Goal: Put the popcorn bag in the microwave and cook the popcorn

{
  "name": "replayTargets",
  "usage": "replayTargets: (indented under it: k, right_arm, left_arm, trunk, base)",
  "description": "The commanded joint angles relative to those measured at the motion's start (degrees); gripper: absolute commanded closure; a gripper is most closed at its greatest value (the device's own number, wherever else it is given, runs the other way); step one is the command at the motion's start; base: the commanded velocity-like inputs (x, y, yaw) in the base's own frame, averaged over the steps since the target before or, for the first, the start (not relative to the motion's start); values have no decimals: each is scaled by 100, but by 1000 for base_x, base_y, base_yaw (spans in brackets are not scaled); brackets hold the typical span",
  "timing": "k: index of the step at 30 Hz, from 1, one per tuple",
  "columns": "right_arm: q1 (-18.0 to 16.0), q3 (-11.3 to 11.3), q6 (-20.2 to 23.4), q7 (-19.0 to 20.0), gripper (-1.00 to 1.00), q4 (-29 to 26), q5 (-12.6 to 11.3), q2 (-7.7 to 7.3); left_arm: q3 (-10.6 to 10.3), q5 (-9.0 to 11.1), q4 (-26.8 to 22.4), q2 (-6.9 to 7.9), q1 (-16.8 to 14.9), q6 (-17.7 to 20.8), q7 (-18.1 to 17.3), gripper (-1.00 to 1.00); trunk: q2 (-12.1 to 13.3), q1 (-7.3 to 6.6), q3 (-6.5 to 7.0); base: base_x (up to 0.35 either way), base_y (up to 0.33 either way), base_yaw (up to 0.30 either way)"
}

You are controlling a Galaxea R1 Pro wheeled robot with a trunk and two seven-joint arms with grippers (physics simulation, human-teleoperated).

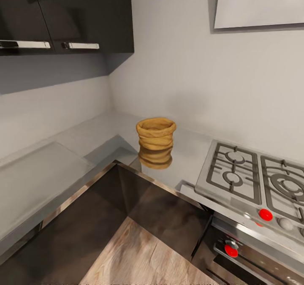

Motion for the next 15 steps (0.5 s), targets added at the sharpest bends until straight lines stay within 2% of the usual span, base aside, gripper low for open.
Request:
replayTargets:
  k: [1, 15]
  right_arm:
    - [-7, -49, -33, 15, -100, 16, 50, -3]
    - [-7, -49, -37, 16, -100, 19, 50, 6]
  left_arm:
    - [6, 22, -2, -2, -1, -14, 12, -100]
    - [6, 22, -2, -6, -1, -14, 12, -100]
  trunk:
    - [-4, 0, -15]
    - [-4, 0, -145]
  base:
    - [0, 0, 0]
    - [0, 0, 0]
